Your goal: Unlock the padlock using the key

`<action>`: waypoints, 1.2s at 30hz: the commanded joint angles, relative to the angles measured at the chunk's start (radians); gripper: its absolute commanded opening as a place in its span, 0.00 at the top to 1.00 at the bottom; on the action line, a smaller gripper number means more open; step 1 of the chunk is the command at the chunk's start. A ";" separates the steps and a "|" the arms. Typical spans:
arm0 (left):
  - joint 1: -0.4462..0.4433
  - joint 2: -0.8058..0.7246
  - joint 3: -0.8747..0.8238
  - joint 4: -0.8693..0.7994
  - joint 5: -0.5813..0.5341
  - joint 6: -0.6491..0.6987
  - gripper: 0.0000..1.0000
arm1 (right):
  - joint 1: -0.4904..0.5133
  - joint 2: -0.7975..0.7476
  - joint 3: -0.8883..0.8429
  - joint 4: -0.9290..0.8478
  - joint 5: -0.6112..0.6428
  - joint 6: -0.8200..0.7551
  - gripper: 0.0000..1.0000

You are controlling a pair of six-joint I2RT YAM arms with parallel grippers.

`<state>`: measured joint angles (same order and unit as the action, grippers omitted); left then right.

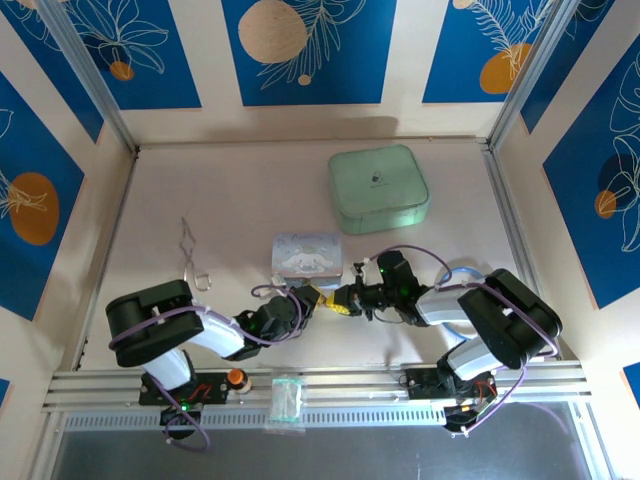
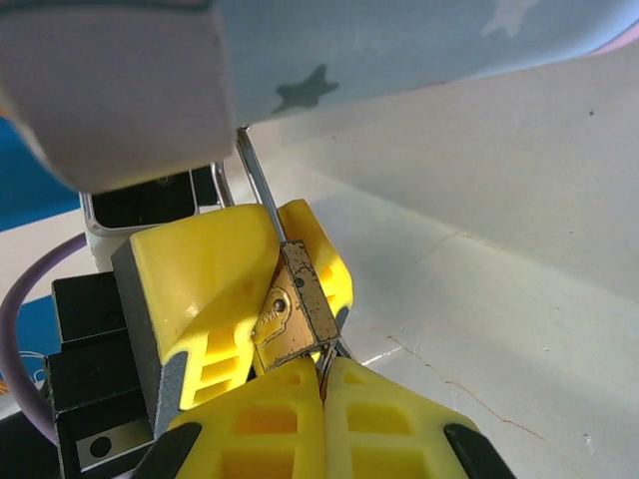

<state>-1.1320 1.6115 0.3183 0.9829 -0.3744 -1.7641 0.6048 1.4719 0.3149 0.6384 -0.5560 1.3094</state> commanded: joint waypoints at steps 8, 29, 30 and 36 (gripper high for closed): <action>-0.020 -0.067 0.043 -0.133 0.041 -0.010 1.00 | 0.041 -0.234 0.105 -0.611 0.287 -0.299 0.69; 0.018 -0.174 0.097 -0.390 0.115 0.087 1.00 | 0.459 -0.345 0.162 -0.676 0.961 -1.109 0.18; 0.018 -0.184 0.100 -0.405 0.115 0.092 1.00 | 0.459 -0.346 0.141 -0.622 0.933 -1.136 0.24; 0.018 -0.223 0.099 -0.431 0.111 0.106 1.00 | 0.474 -0.310 0.124 -0.525 0.900 -1.194 0.42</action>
<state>-1.1194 1.4281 0.3885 0.5522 -0.2649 -1.6920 1.0634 1.1442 0.4355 0.0231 0.3630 0.1928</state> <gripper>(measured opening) 0.124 0.599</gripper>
